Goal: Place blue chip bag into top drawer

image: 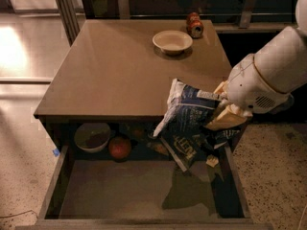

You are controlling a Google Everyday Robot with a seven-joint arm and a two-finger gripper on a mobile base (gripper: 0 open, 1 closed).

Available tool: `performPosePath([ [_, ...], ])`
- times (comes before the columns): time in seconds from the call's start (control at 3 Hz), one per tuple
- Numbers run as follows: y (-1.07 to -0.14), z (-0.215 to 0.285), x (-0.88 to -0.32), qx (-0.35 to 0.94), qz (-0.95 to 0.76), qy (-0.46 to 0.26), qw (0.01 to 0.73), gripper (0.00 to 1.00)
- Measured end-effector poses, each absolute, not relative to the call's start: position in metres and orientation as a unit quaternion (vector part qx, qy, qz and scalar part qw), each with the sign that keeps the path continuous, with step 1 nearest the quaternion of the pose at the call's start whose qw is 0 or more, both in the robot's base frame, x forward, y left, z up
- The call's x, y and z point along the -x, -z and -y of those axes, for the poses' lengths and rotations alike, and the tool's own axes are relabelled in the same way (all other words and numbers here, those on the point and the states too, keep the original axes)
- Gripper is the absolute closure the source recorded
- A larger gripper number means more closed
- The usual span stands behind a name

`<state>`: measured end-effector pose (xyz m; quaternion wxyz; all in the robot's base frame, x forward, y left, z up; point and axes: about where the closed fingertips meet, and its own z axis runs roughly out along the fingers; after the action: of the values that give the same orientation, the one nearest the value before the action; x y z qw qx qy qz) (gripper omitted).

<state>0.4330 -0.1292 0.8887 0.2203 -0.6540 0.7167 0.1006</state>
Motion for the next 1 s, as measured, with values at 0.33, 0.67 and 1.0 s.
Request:
performPosePath([
  [0.33,-0.876,0.132,-0.423,0.655,-0.714,-0.092,0.231,1.00],
  [0.67,-0.850,0.138,-0.404,0.666,-0.713,-0.085,0.203,1.00],
  [1.0,-0.842,0.133,-0.404,0.671,-0.709,-0.090,0.199,1.00],
])
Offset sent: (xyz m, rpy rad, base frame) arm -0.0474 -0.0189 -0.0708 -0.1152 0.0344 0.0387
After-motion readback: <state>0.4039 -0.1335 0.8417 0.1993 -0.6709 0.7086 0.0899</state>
